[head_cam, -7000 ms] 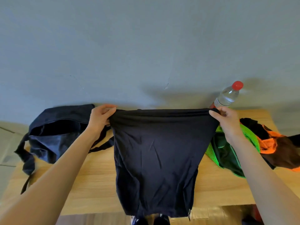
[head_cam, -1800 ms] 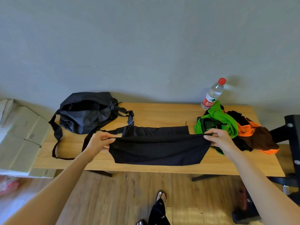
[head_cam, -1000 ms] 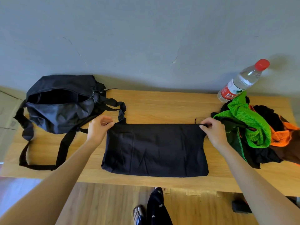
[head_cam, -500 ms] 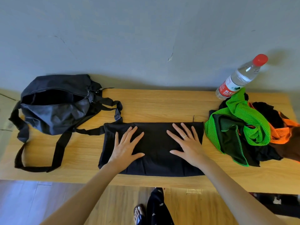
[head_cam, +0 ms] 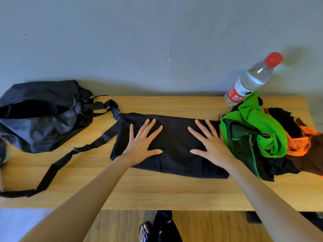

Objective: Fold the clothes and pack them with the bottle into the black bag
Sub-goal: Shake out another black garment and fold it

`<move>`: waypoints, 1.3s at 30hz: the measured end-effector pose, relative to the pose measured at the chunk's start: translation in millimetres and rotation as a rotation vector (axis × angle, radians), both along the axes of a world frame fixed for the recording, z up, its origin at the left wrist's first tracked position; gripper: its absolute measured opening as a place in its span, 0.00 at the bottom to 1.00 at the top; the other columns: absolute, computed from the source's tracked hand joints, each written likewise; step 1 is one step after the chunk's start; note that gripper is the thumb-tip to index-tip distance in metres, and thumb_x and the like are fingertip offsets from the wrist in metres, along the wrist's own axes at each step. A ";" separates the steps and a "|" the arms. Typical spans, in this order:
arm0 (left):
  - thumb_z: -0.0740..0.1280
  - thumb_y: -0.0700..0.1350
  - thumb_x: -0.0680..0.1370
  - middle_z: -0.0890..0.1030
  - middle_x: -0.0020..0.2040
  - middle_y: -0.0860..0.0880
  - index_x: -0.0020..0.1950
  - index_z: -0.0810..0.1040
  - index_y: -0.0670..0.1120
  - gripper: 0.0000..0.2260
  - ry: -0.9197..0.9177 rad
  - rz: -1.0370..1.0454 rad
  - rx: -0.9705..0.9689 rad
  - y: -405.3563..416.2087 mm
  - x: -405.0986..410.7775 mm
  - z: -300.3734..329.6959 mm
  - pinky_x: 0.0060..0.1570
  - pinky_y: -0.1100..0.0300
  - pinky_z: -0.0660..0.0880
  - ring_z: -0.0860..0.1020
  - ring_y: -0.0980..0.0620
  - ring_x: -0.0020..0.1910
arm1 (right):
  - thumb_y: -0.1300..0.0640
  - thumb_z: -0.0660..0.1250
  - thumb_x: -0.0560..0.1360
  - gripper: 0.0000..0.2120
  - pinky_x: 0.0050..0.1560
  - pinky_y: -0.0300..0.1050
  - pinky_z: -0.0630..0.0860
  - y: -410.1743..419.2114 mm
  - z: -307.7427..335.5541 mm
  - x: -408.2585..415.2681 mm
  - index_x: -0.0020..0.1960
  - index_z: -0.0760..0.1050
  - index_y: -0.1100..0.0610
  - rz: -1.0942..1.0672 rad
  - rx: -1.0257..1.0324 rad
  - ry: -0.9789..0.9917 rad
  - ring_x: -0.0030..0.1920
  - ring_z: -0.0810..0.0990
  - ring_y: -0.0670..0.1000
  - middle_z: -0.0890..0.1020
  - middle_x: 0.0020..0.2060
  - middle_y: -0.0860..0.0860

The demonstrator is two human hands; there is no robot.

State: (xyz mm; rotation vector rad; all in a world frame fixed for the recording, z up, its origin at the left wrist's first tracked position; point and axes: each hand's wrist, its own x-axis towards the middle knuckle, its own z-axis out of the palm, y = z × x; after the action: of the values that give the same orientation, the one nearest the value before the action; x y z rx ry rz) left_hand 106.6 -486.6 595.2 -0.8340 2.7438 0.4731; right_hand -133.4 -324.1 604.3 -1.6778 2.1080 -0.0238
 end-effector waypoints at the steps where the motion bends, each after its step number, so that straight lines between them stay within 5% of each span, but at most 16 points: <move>1: 0.54 0.68 0.72 0.36 0.76 0.53 0.74 0.38 0.59 0.37 0.011 -0.003 0.008 -2.1 -3.7 0.1 0.65 0.39 0.29 0.32 0.54 0.73 | 0.36 0.60 0.74 0.37 0.72 0.63 0.42 -1.6 0.0 -2.9 0.74 0.42 0.36 0.002 0.001 0.004 0.74 0.30 0.48 0.37 0.75 0.39; 7: 0.61 0.64 0.74 0.41 0.78 0.51 0.75 0.41 0.58 0.38 0.065 -0.002 -0.029 -6.1 -3.6 7.6 0.68 0.41 0.31 0.33 0.51 0.74 | 0.36 0.60 0.74 0.37 0.71 0.59 0.33 -4.5 -1.8 -2.9 0.74 0.41 0.37 0.027 -0.026 0.080 0.74 0.30 0.50 0.38 0.76 0.42; 12: 0.54 0.69 0.70 0.41 0.78 0.49 0.76 0.42 0.58 0.39 0.035 0.058 -0.127 -1.2 13.9 7.3 0.68 0.38 0.36 0.36 0.45 0.75 | 0.35 0.60 0.73 0.38 0.72 0.63 0.36 -6.1 -6.7 8.4 0.76 0.46 0.41 0.058 -0.092 0.122 0.76 0.36 0.55 0.44 0.77 0.47; 15: 0.49 0.73 0.69 0.37 0.77 0.49 0.74 0.36 0.60 0.39 -0.029 0.051 -0.116 0.3 23.6 0.5 0.67 0.38 0.34 0.34 0.44 0.74 | 0.30 0.51 0.72 0.36 0.71 0.66 0.38 -9.4 -9.1 15.7 0.76 0.46 0.40 0.046 -0.076 0.128 0.76 0.35 0.55 0.44 0.77 0.47; 22: 0.42 0.77 0.67 0.36 0.76 0.51 0.73 0.34 0.61 0.40 -0.029 -0.136 -0.129 -37.5 20.6 -8.3 0.67 0.34 0.36 0.34 0.44 0.74 | 0.30 0.48 0.71 0.36 0.70 0.68 0.41 -5.1 -14.3 37.1 0.76 0.47 0.41 -0.090 -0.093 0.167 0.76 0.40 0.58 0.46 0.77 0.49; 30: 0.58 0.72 0.70 0.36 0.77 0.52 0.75 0.39 0.60 0.42 -0.013 -0.342 -0.062 -73.8 11.3 6.4 0.67 0.42 0.29 0.32 0.47 0.74 | 0.32 0.58 0.72 0.36 0.70 0.66 0.44 5.4 -11.9 73.8 0.76 0.54 0.43 -0.233 -0.080 0.216 0.75 0.49 0.62 0.53 0.77 0.53; 34: 0.64 0.63 0.74 0.48 0.78 0.48 0.77 0.49 0.57 0.37 0.069 -0.219 -0.148 -47.6 15.1 26.0 0.72 0.43 0.47 0.45 0.45 0.76 | 0.38 0.53 0.75 0.29 0.71 0.66 0.55 -9.3 2.8 67.1 0.74 0.61 0.46 -0.132 -0.182 0.236 0.74 0.55 0.60 0.61 0.74 0.53; 36: 0.63 0.61 0.75 0.59 0.75 0.45 0.76 0.57 0.55 0.32 0.092 -0.118 -0.215 -25.9 19.6 30.8 0.66 0.46 0.62 0.58 0.44 0.73 | 0.43 0.55 0.77 0.27 0.72 0.63 0.54 -22.0 6.9 61.7 0.75 0.59 0.47 -0.009 -0.205 0.212 0.75 0.52 0.57 0.59 0.75 0.51; 39: 0.59 0.64 0.76 0.60 0.74 0.47 0.76 0.56 0.56 0.31 0.006 -0.044 -0.219 -2.9 25.1 29.2 0.61 0.48 0.67 0.61 0.44 0.70 | 0.48 0.59 0.78 0.28 0.74 0.60 0.52 -36.5 9.1 58.5 0.76 0.56 0.46 0.116 -0.160 0.199 0.76 0.51 0.55 0.56 0.76 0.49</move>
State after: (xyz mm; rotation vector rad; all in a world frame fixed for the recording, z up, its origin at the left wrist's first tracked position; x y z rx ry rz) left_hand 131.7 -489.5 624.4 -0.8190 2.8489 0.1678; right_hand -74.9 -360.5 613.4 -1.9674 2.1972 0.0116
